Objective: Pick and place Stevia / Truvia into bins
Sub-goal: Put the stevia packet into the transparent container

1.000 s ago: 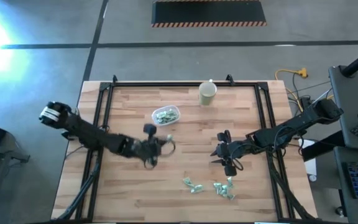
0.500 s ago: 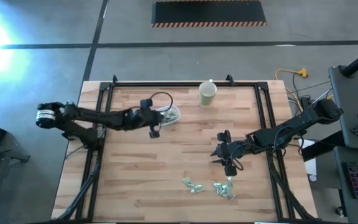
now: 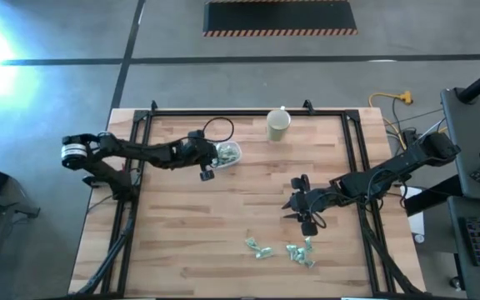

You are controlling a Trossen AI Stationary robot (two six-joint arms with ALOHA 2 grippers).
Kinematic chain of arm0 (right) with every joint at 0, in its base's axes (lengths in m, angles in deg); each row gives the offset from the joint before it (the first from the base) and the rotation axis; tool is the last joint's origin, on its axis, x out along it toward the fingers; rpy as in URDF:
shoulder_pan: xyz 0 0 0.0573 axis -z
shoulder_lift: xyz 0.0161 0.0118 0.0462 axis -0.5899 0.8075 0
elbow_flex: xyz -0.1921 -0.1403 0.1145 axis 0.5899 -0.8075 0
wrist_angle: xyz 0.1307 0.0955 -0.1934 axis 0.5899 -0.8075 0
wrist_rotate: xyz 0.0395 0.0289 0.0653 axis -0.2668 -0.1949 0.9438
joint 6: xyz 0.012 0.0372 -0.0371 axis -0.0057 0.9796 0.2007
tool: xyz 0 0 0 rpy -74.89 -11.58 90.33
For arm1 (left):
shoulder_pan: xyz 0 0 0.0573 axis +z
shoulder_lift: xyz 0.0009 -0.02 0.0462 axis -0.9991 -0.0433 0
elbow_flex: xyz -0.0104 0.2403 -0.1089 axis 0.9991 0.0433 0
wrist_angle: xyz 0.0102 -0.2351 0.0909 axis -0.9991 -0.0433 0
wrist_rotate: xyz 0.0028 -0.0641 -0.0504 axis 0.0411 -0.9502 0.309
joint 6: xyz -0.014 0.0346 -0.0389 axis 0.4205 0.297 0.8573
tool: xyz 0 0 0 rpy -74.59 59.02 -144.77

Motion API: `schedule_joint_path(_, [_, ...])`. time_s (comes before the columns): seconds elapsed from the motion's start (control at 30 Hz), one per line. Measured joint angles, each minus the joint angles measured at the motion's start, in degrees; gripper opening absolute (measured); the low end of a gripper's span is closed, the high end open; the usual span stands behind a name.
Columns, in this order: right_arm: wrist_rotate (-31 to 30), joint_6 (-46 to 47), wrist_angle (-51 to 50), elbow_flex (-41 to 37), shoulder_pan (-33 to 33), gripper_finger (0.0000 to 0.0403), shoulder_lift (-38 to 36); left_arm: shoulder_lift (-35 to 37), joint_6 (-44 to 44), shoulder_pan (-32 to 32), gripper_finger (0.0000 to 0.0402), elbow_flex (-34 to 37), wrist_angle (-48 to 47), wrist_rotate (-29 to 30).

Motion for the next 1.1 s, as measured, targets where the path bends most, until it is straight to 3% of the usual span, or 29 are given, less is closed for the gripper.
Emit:
schedule_joint_path(0.53, [-0.02,0.02,0.11,-0.76,0.00,0.0127,0.00,-1.46,1.38,0.60,0.0003,0.00,0.04,-1.50])
schedule_joint_path(0.63, [-0.02,0.02,0.11,-0.76,0.00,0.0127,0.00,-1.46,1.37,0.60,0.0028,0.00,0.00,-1.54])
schedule_joint_path(0.93, [-0.02,0.02,0.11,-0.76,0.00,0.0127,0.00,-0.90,1.42,0.59,0.0151,-0.02,-0.07,-1.59])
schedule_joint_path(1.1, [-0.02,0.02,0.11,-0.76,0.00,0.0127,0.00,1.66,1.63,0.31,0.0186,-0.11,-0.74,-1.64])
